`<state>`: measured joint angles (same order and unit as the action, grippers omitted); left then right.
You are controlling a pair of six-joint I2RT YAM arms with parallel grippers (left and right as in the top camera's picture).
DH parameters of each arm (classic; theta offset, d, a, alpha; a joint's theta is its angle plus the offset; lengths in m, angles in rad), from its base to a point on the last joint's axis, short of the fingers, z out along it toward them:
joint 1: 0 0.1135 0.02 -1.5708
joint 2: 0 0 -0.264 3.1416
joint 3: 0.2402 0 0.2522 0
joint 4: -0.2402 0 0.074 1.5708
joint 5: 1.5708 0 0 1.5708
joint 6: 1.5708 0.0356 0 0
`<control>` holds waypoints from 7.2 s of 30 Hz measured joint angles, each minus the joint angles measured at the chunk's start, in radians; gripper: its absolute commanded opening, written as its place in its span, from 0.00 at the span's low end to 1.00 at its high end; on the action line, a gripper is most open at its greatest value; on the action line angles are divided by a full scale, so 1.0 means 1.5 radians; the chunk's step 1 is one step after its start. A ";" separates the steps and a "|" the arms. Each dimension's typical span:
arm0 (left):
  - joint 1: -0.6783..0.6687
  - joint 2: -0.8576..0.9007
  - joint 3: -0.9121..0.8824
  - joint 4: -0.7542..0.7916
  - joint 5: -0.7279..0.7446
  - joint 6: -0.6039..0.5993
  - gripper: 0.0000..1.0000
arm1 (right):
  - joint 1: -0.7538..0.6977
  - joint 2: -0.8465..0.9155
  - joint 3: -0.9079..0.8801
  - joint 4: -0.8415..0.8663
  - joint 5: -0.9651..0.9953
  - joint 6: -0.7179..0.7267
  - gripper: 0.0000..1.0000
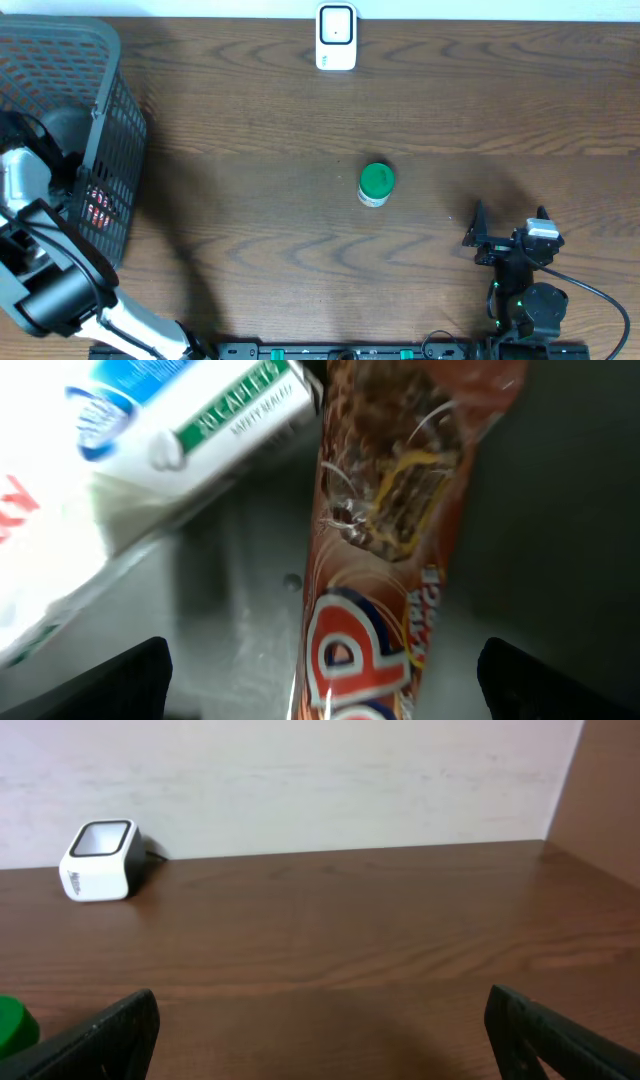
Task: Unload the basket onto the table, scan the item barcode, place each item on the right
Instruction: 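Reach left gripper into basket and grasp red candy bar, then place red candy bar on table left of bottle with left gripper, then reach left gripper into basket and grasp small orange box, then place orange box on table left of candy bar with left gripper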
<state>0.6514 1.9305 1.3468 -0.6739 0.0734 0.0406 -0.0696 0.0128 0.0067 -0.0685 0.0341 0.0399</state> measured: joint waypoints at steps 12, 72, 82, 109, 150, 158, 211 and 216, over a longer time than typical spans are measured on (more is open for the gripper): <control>0.000 0.025 0.007 -0.003 0.002 -0.008 0.38 | 0.000 0.000 0.000 0.000 0.000 0.000 0.99; -0.809 -0.182 -0.258 0.264 0.013 -0.345 0.71 | 0.000 0.000 0.000 0.000 0.000 0.000 0.99; -0.778 -0.218 -0.182 0.146 -0.034 -0.301 0.93 | 0.000 0.000 0.000 0.000 0.000 0.000 0.99; 0.028 -0.262 0.213 -0.313 -0.132 -0.248 0.98 | 0.000 0.000 0.000 0.000 0.000 0.000 0.99; 0.085 -0.050 -0.074 -0.089 -0.077 0.081 0.98 | 0.000 0.000 0.000 0.000 0.000 0.000 0.99; 0.101 -0.042 -0.070 -0.087 -0.054 0.067 0.76 | 0.000 0.000 0.000 0.000 0.000 0.000 0.99; -0.491 -0.480 -0.047 -0.069 0.288 -0.080 0.61 | 0.000 0.000 0.000 0.000 0.000 0.000 0.99; -0.587 -0.351 -0.107 -0.036 0.173 -0.082 0.61 | 0.000 0.000 0.000 0.000 0.000 0.000 0.99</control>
<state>-0.2287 1.4044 1.1866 -0.7284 0.3325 -0.0818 -0.0696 0.0128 0.0067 -0.0685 0.0341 0.0399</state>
